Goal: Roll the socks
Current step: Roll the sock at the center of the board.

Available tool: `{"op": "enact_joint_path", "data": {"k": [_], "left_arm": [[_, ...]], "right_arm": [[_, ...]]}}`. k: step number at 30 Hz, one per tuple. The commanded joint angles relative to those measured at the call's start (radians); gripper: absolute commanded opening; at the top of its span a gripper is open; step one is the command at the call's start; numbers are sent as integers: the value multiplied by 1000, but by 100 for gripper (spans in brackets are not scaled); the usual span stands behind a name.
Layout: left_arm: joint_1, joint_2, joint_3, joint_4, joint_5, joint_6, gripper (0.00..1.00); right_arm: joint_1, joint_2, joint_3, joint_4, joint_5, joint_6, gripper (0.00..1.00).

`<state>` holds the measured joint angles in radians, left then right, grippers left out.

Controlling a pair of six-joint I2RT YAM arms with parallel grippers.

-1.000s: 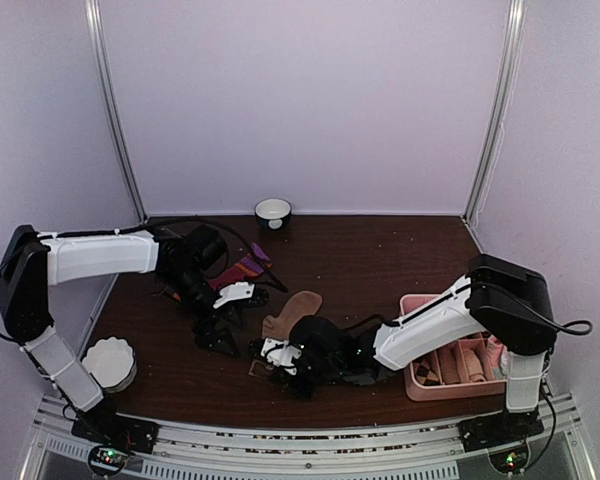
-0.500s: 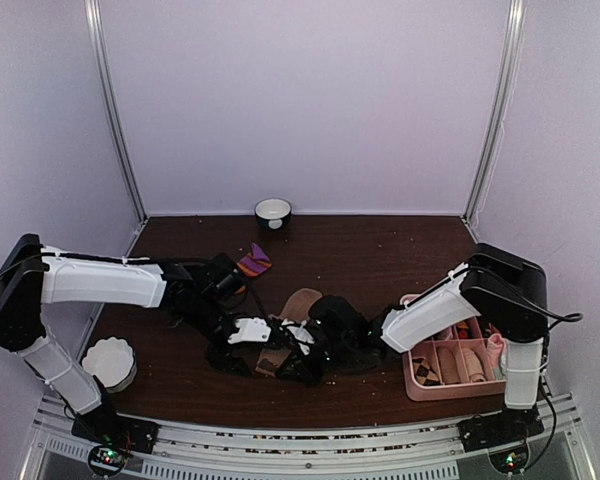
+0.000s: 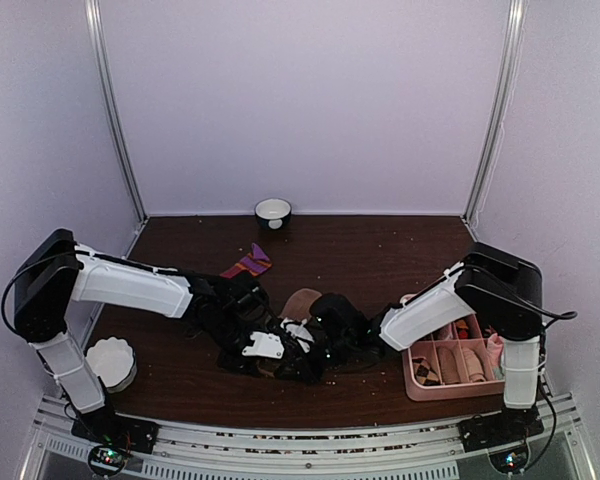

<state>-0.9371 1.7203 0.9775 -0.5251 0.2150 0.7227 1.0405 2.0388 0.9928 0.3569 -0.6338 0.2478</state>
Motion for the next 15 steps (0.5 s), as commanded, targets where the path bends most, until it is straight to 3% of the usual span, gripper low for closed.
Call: {"op": "enact_joint_path", "data": {"k": [1,6,11,15], "left_arm": [[-6,26,53,25,-27,0,36],[-19,25,59,10,-11,3,39],[-26,-29,28,19,8,3,55],[-27,-136,-61,111,19,-3,55]], "right_arm": [[3,55,-9,-106,3,26,0],[3,57,9,-113,0,48,0],[3,61,17,-102,-6,73,0],[1,64,9,-71,-15,98,0]]}}
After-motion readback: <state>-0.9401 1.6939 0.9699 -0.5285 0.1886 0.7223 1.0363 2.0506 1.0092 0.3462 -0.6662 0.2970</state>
